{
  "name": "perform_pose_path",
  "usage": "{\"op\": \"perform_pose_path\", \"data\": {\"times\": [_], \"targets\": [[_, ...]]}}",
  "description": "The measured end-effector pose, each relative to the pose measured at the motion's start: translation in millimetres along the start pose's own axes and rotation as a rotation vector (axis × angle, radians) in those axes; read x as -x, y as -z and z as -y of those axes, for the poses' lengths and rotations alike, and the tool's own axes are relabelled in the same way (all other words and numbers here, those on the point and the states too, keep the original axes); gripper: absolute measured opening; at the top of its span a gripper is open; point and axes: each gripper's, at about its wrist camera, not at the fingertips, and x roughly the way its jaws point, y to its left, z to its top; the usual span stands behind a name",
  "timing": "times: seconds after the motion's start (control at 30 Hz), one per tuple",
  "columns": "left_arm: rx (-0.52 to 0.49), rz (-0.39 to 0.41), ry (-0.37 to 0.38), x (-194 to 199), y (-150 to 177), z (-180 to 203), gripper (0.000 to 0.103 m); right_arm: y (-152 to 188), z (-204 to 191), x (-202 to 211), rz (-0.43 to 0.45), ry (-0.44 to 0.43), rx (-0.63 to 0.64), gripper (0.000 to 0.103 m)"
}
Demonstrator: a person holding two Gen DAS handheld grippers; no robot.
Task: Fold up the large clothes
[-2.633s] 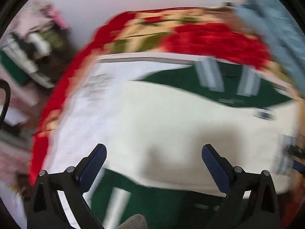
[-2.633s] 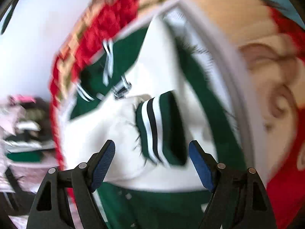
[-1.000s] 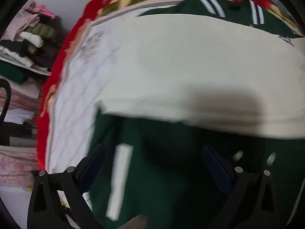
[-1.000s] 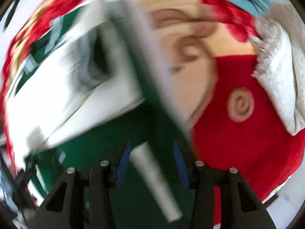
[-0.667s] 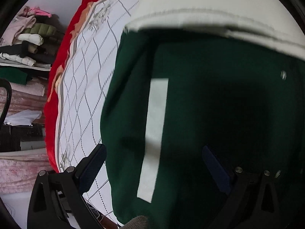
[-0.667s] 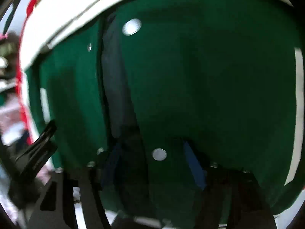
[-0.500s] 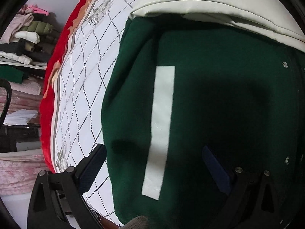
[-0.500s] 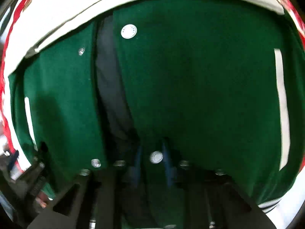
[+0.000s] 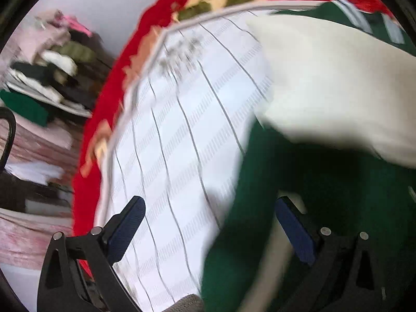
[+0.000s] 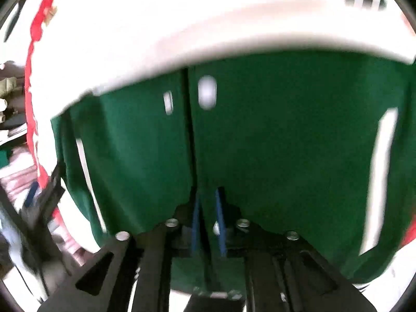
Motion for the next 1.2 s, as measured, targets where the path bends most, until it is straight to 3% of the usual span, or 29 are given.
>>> {"op": "perform_pose_path", "data": {"times": [0.1,0.13,0.23,0.37,0.53,0.63,0.77,0.87,0.97,1.03,1.1,1.2], "targets": [[-0.033,-0.022,-0.047,-40.0,-29.6,9.1,0.103,-35.2,-17.5,33.2,0.120,0.020,0.050,0.060],[-0.029,-0.031,-0.036,-50.3,-34.7,7.3,0.103,-49.4,-26.7,39.5,0.154,0.024,0.070,0.063],[0.033,-0.029,-0.018,-64.1,-42.7,-11.6,0.103,-88.4,-35.4,41.3,0.232,0.027,0.105,0.063],[0.143,-0.084,0.053,-80.1,-44.5,-28.2,0.103,-127.2,-71.9,11.0,0.229,0.106,0.101,0.057],[0.258,-0.141,0.158,-96.8,-46.5,-37.9,0.103,-140.5,-60.4,22.8,0.211,0.069,0.053,0.054],[0.252,-0.149,0.126,-75.4,-45.2,-41.5,0.103,-151.3,-56.0,45.6,0.194,0.036,0.056,0.056],[0.210,-0.057,0.074,-11.4,-37.1,-39.3,0.103,-130.8,-14.2,92.8,0.253,-0.023,-0.015,0.056],[0.169,0.001,0.117,39.2,-33.7,-16.2,0.103,-95.2,50.2,121.2,0.295,0.006,-0.102,0.056],[0.083,0.039,0.200,72.3,-40.9,31.3,0.103,-72.1,116.8,131.9,0.301,0.118,-0.146,0.056],[0.020,0.063,0.252,91.7,-49.1,80.8,0.103,-37.9,180.4,140.6,0.263,0.181,-0.146,0.056],[-0.037,0.087,0.267,103.6,-58.4,125.6,0.103,-35.4,194.9,133.3,0.237,0.209,-0.136,0.056],[-0.112,0.124,0.231,107.5,-77.5,186.3,0.103,-40.3,218.9,126.1,0.216,0.197,-0.052,0.056]]}}
